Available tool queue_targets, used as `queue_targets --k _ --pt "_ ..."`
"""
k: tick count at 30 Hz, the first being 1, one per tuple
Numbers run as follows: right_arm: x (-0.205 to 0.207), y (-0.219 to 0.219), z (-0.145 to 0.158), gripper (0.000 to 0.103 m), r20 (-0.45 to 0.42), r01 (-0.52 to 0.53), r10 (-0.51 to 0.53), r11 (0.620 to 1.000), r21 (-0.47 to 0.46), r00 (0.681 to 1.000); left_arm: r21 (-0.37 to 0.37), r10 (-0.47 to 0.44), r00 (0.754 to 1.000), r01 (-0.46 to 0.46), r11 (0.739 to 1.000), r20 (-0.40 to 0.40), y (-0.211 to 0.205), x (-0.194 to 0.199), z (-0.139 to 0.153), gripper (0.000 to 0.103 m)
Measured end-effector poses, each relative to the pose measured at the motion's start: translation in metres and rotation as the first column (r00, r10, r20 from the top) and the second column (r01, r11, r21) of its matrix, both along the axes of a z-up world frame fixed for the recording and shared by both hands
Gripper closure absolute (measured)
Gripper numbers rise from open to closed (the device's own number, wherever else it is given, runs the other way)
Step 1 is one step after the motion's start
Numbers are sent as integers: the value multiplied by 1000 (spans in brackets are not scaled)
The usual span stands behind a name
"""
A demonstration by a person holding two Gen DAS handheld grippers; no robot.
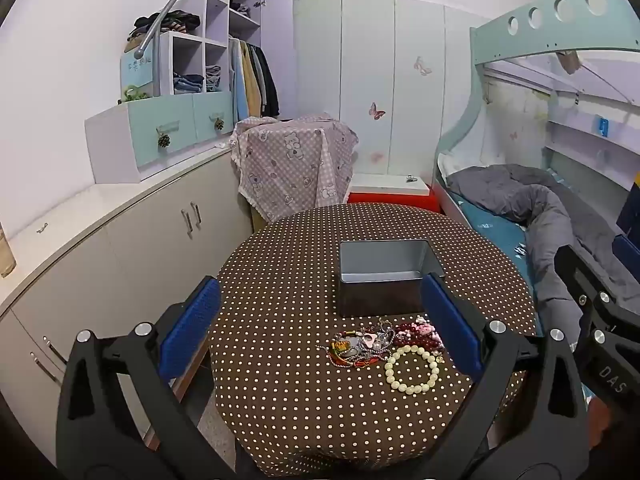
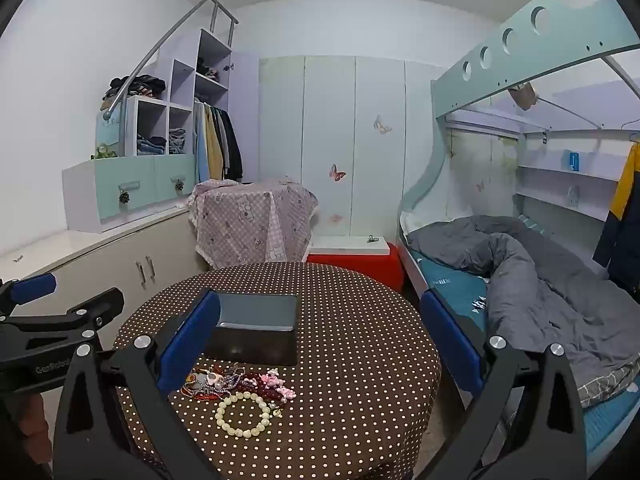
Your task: Organize jewelry
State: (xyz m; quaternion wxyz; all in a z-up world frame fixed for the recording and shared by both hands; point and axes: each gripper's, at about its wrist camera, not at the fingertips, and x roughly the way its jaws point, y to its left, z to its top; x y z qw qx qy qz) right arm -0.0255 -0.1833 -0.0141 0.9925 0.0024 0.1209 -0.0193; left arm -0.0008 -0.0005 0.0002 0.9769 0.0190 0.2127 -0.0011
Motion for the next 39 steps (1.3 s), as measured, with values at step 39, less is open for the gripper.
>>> queue_targets --k 39 --pt "8 1 -11 7 -40 -12 13 1000 14 999 -3 -24 999 24 1000 -22 -4 5 1 6"
